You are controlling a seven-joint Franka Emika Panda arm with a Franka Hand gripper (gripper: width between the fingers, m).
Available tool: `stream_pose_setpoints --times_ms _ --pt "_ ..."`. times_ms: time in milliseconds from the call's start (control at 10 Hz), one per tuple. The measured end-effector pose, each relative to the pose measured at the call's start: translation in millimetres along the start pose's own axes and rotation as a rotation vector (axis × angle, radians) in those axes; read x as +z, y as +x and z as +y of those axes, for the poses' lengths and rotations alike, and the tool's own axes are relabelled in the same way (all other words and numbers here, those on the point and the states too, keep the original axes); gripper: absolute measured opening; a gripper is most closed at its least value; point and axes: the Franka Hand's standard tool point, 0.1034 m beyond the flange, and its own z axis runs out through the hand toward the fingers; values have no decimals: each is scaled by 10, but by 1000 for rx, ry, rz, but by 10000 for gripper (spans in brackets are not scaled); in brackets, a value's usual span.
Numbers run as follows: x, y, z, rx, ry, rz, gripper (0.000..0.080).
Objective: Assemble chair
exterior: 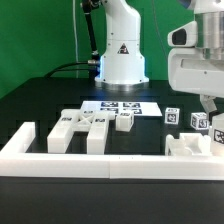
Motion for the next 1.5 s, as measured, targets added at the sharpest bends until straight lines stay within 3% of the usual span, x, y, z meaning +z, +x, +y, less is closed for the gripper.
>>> stream_pose_setpoints --times_ms 300,400,500,600,700,1100,1300,1500 --pt "-2 -4 0 254 0 -3 291" --pt "3 -10 -1 279 0 -3 362" --pt "7 -12 0 251 -1 -3 528" --pt "8 -32 -8 157 -1 -3 528" --pt "12 -64 -13 142 -6 -5 622" --pt "5 -119 -50 -611 -17 -2 649" --pt "5 -73 -29 -839 -18 -4 649" --pt "9 -58 -18 -998 -36 4 649"
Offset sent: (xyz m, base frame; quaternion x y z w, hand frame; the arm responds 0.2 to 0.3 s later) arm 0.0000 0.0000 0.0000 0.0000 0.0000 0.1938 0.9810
